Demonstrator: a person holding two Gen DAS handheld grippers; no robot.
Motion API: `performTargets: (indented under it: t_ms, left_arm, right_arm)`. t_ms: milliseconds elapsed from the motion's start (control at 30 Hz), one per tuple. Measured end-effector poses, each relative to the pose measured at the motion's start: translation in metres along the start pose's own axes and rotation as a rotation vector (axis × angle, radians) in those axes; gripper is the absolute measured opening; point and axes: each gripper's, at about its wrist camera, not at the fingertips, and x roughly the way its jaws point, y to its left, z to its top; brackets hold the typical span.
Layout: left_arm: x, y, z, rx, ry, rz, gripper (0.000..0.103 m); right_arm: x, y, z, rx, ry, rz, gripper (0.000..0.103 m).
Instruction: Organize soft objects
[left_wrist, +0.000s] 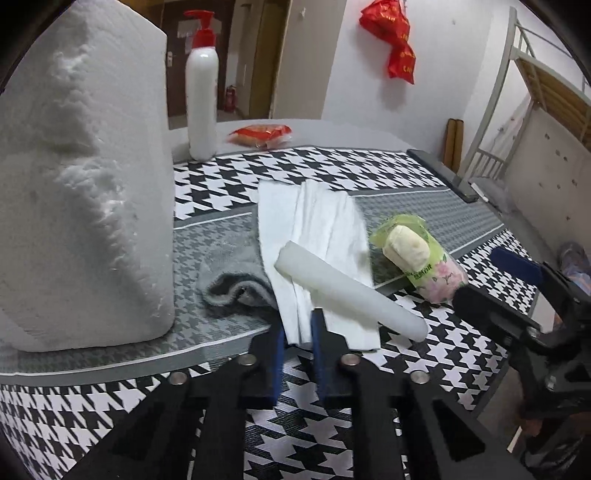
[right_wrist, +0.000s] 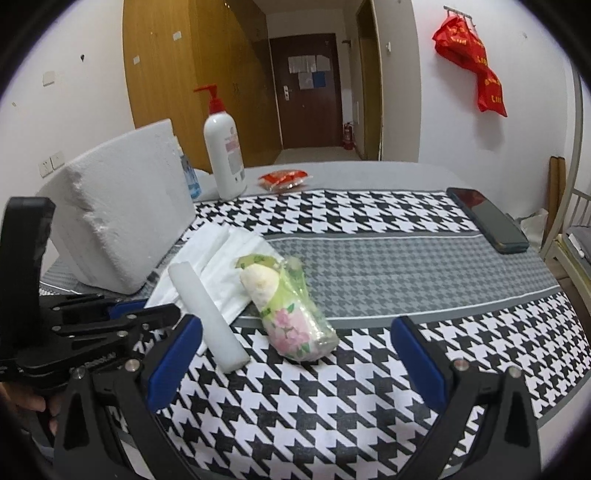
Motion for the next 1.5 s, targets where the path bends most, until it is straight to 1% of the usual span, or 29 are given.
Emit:
performTargets:
  t_ms: [100,267,333,400,467,500,567,600,633,667,700,733,767,867,1133,1500]
  left_arm:
    - [0.002,-0.001,0.001,0.008,0.009,-0.019,0.006]
    - [-0.001,-0.005,0.002,0.029,-0.012,-0.047,0.006]
    - [-0.003,-0.006,0.001,0.033,-0.016,-0.053,0.006]
    - [-0.001,-0.006,0.002,0.031,-0.014,-0.059,0.006]
    - [-0.001,-0.005,0.002,0.030,-0.013,-0.060,0.006]
    - [-0.001,-0.005,0.003,0.030,-0.013,-0.063,0.006]
    - [-0.002,-0.005,0.002,0.033,-0.017,-0.063,0.006]
    - [-0.002,-0.006,0.002,0.036,-0.019,-0.065,0.005]
    - [-0.003,-0.007,0.002,0.041,-0.023,-0.066,0.005]
    - [-0.004,-0.008,0.002,0.044,-0.025,-0.066,0.005]
    - [-0.004,-0.008,0.001,0.047,-0.027,-0.065,0.005]
    - [-0.004,-0.009,0.001,0.048,-0.029,-0.066,0.005]
    - [-0.005,-0.008,0.001,0.049,-0.031,-0.067,0.005]
    - [-0.010,-0.009,0.002,0.053,-0.048,-0.079,0.004]
    - [-0.033,-0.018,0.005,0.086,-0.117,-0.079,0.003]
    - [-0.074,-0.028,0.006,0.115,-0.226,-0.038,0.003]
  right_arm:
    - [0.004,0.001,0.001,-0.010,0.008,0.000,0.103]
    - [0.012,0.002,0.007,-0.027,0.023,-0.003,0.102]
    - [0.015,0.004,0.007,-0.039,0.033,0.003,0.099]
    - [0.018,0.006,0.008,-0.048,0.048,0.008,0.092]
    - [0.022,0.007,0.007,-0.051,0.069,0.015,0.080]
    - [0.023,0.007,0.007,-0.052,0.077,0.019,0.076]
    - [0.025,0.006,0.006,-0.049,0.089,0.021,0.062]
    - [0.026,0.006,0.006,-0.048,0.095,0.024,0.058]
    - [0.027,0.006,0.006,-0.048,0.102,0.027,0.050]
    - [0.029,0.007,0.004,-0.055,0.113,0.027,0.045]
    - [0.030,0.007,0.003,-0.057,0.120,0.027,0.043]
    - [0.029,0.007,0.003,-0.056,0.119,0.028,0.038]
    - [0.028,0.007,0.003,-0.055,0.113,0.027,0.035]
    - [0.023,0.005,0.001,-0.049,0.105,0.023,0.031]
    - [-0.005,0.004,0.005,-0.036,0.046,0.053,0.031]
    - [-0.050,0.009,0.005,-0.031,-0.053,0.053,0.031]
